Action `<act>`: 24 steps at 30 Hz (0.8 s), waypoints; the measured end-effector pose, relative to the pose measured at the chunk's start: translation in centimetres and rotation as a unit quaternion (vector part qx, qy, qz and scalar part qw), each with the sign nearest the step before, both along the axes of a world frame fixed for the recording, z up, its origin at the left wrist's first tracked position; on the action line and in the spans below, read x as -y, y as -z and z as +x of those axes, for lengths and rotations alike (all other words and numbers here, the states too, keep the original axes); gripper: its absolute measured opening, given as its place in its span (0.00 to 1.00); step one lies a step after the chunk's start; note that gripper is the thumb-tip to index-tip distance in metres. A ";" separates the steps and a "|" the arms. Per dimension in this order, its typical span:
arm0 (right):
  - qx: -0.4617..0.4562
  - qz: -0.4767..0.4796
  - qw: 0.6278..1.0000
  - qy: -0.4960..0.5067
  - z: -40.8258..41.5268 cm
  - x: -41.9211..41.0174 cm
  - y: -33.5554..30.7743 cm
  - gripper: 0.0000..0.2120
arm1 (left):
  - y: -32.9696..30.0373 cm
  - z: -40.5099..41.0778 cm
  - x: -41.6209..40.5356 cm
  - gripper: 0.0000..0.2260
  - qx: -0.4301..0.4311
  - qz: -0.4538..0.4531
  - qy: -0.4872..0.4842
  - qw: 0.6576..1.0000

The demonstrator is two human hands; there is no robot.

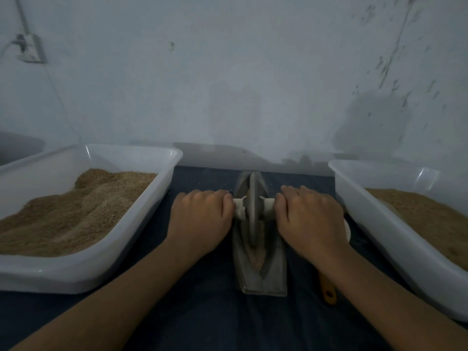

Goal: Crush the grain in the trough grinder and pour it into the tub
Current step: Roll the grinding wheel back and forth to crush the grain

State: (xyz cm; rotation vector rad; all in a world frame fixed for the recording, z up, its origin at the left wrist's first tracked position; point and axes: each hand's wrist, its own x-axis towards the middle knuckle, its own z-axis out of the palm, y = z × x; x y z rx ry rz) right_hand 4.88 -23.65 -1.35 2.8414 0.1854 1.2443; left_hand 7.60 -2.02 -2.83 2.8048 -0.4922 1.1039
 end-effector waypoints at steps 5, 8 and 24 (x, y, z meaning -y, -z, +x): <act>-0.098 -0.039 0.992 0.061 4.0 0.1 -1.1 0.23 | -0.7 3.5 0.7 0.08 -0.020 0.139 -0.040 0.989; -0.121 0.022 0.991 0.045 6.8 0.2 -2.0 0.24 | -1.0 5.5 1.1 0.09 -0.044 0.123 -0.058 0.990; -0.037 -0.013 0.999 0.014 1.7 -0.5 -0.9 0.19 | 0.0 0.8 0.3 0.12 0.005 0.066 -0.040 0.997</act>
